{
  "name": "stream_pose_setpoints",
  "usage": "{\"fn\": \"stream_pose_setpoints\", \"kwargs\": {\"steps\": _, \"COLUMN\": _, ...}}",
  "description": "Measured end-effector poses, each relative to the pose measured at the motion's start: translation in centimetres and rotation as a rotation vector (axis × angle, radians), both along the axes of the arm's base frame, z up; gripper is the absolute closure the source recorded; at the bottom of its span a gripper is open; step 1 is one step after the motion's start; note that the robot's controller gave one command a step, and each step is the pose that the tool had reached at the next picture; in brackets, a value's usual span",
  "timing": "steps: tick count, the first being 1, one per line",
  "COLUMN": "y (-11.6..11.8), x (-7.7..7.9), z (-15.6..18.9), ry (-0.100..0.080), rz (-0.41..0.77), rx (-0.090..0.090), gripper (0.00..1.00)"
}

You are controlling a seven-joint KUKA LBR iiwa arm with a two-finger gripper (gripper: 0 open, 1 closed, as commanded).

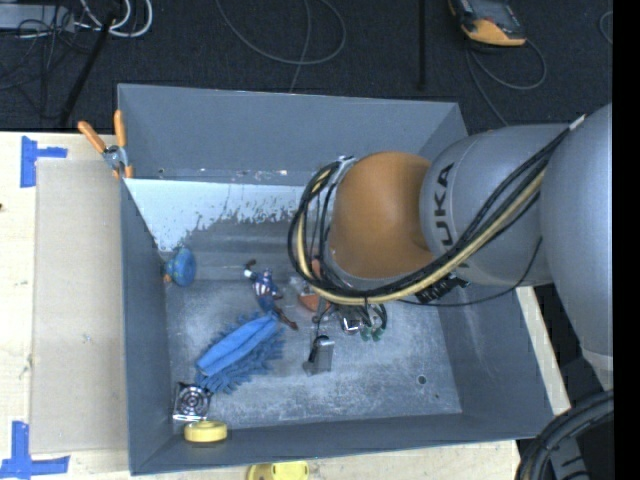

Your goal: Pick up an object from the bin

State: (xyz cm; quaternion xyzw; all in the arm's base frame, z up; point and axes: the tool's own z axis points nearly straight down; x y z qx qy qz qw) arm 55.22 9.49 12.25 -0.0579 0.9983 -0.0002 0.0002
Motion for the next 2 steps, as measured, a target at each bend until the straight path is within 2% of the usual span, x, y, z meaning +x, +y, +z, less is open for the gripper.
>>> {"fn": "stream_pose_setpoints", "kwargs": {"steps": 1, "y": 3.7, "x": -1.0, "z": 1.8, "ry": -0.001, "rz": 0.26, "rx": 0.001, "gripper": 0.0}}
{"fn": "stream_pose_setpoints", "kwargs": {"steps": 2, "y": 6.7, "x": -0.7, "z": -1.3, "ry": 0.001, "rz": 0.322, "rx": 0.001, "gripper": 0.0}}
